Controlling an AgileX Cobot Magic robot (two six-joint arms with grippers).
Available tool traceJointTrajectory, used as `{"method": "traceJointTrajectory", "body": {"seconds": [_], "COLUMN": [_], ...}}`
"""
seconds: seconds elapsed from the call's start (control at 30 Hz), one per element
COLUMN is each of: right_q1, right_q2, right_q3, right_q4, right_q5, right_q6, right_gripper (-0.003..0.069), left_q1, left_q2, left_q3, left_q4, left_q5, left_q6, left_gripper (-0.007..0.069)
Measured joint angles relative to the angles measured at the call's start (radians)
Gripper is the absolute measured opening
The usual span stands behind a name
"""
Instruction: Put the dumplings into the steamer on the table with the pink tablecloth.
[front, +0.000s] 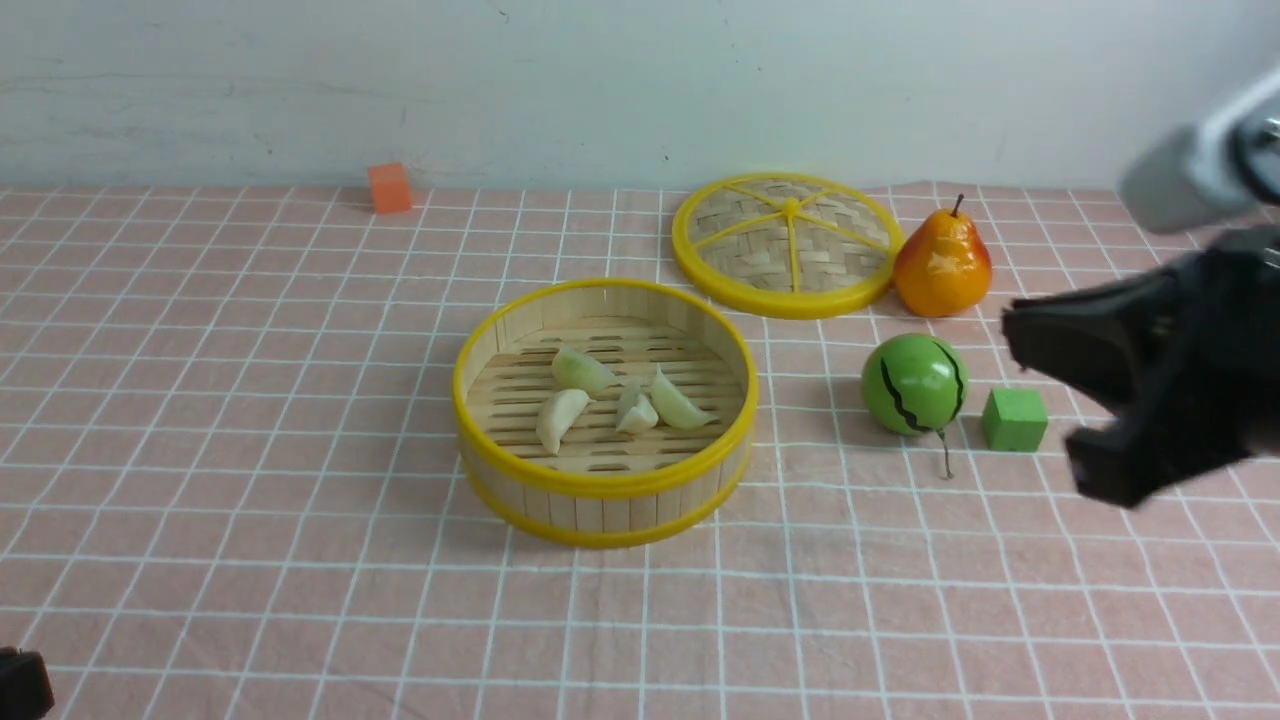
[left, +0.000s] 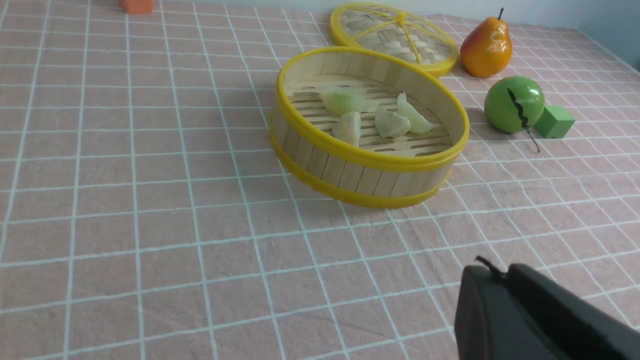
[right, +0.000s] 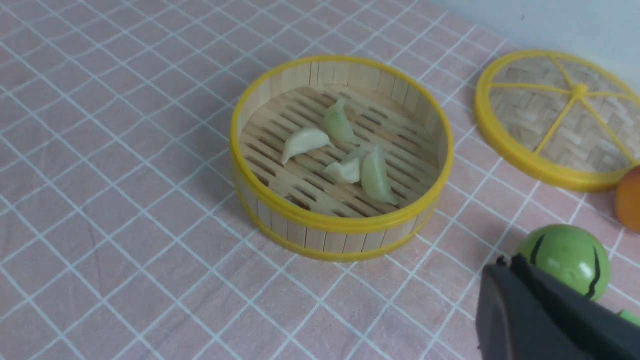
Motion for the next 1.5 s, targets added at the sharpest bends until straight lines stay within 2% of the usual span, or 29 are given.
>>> {"method": "traceJointTrajectory", "body": {"seconds": [0.17, 0.43, 0.83, 1.03, 1.2, 1.23, 1.3, 1.37, 1.47, 1.5], "right_q1": [0.000, 0.000, 0.000, -0.011, -0.132, -0.208, -0.253, -0.382, -0.497, -0.504], "right_q2": [-0.208, -0.397, -0.431, -0.481, -0.637, -0.699, -0.737, -0.824, -0.893, -0.897], "right_q3": [0.126, 0.165, 0.167, 0.284, 0.532, 0.623, 0.669, 0.776, 0.856, 0.856], "right_q4": [0.000, 0.001, 0.000, 0.041, 0.020, -0.019, -0.044, -0.118, -0.200, -0.205], "right_q5": [-0.061, -0.035, -0.027, -0.073, -0.145, -0.156, -0.160, -0.159, -0.123, -0.116], "right_q6": [-0.003, -0.006, -0.006, -0.006, 0.111, 0.183, 0.220, 0.292, 0.342, 0.347], "right_gripper": [-0.0017, -0.0013, -0.0001, -0.0003, -0.0010, -0.0011, -0.0011, -0.0011, -0.0011, -0.0011], "left_q1": [0.000, 0.000, 0.000, 0.000, 0.000, 0.000, 0.000, 0.000, 0.000, 0.000], "left_q2": [0.000, 0.000, 0.000, 0.000, 0.000, 0.000, 0.000, 0.000, 0.000, 0.000], "left_q3": [0.005, 0.005, 0.005, 0.005, 0.005, 0.005, 0.005, 0.005, 0.005, 0.005], "left_q4": [0.000, 0.000, 0.000, 0.000, 0.000, 0.000, 0.000, 0.000, 0.000, 0.000], "left_q5": [0.000, 0.000, 0.031, 0.034, 0.034, 0.034, 0.035, 0.035, 0.035, 0.035], "left_q6": [0.000, 0.000, 0.000, 0.000, 0.000, 0.000, 0.000, 0.000, 0.000, 0.000], "left_gripper": [0.0046, 0.0053, 0.0056, 0.0056, 0.0057, 0.0057, 0.0057, 0.0059, 0.0064, 0.0065]}}
